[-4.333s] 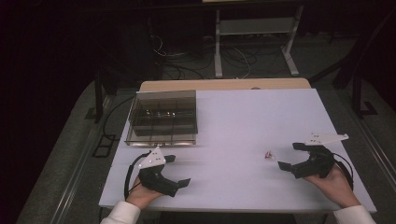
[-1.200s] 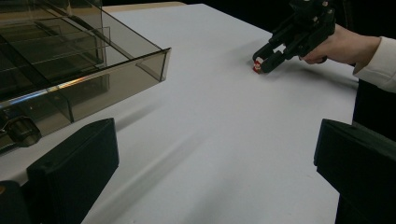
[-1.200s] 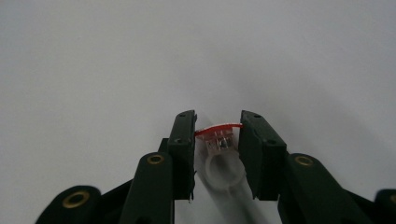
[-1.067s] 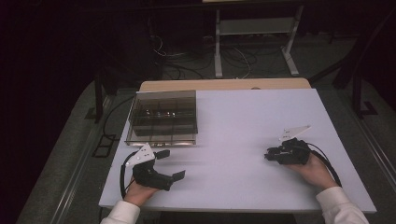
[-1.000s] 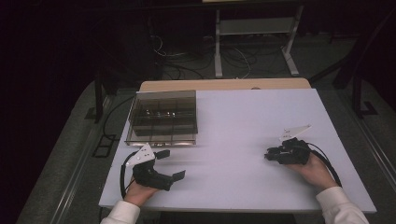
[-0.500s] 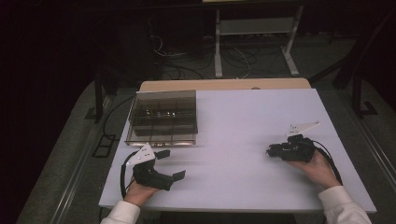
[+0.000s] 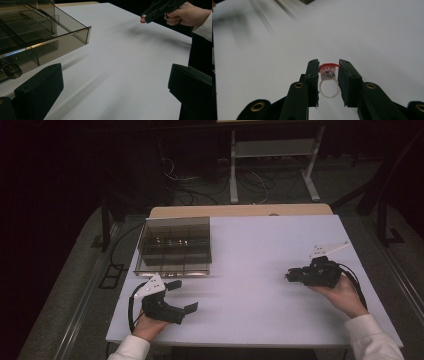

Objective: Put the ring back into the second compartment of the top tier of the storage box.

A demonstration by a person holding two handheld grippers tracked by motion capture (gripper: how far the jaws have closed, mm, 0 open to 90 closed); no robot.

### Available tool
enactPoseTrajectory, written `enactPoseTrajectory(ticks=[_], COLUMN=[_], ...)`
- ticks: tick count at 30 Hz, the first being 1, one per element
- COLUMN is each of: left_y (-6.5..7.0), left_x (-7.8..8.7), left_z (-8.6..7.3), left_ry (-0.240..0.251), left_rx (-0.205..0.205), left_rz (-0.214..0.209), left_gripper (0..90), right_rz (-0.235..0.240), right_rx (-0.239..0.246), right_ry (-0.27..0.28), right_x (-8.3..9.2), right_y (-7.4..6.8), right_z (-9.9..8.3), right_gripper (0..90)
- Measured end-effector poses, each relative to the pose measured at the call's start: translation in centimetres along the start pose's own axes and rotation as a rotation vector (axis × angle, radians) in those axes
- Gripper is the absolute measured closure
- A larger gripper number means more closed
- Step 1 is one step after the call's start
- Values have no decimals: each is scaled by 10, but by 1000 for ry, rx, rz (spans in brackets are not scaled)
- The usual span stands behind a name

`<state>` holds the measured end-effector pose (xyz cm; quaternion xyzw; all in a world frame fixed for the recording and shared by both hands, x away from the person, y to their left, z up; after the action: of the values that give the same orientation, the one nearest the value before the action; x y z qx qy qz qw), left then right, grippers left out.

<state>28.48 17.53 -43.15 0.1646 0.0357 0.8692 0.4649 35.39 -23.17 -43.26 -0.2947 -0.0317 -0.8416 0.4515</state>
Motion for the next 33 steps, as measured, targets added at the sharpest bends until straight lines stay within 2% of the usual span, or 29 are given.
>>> enactPoseTrajectory(ticks=[15, 33], left_y=[1, 1], left_x=[0, 1], left_z=[0, 0], left_ry=[1, 2], left_rx=[-3, -2], left_rz=[-4, -3], left_gripper=[0, 0], right_rz=[15, 50], right_rx=[10, 59], right_ry=[28, 26], right_x=[6, -8], right_y=[-5, -19], right_z=[26, 54], right_gripper=[700, 700])
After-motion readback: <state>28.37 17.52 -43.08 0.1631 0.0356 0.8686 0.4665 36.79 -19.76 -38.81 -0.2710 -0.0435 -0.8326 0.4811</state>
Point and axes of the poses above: each handheld gripper's, and its own axes: x roughly backward along the jaws, z roughly out of its top, y roughly to its right, the point moved 5 cm from there along -x, roughly forward along the jaws, and after that the axes turned 8 degrees about y, right-handed, at the moved point
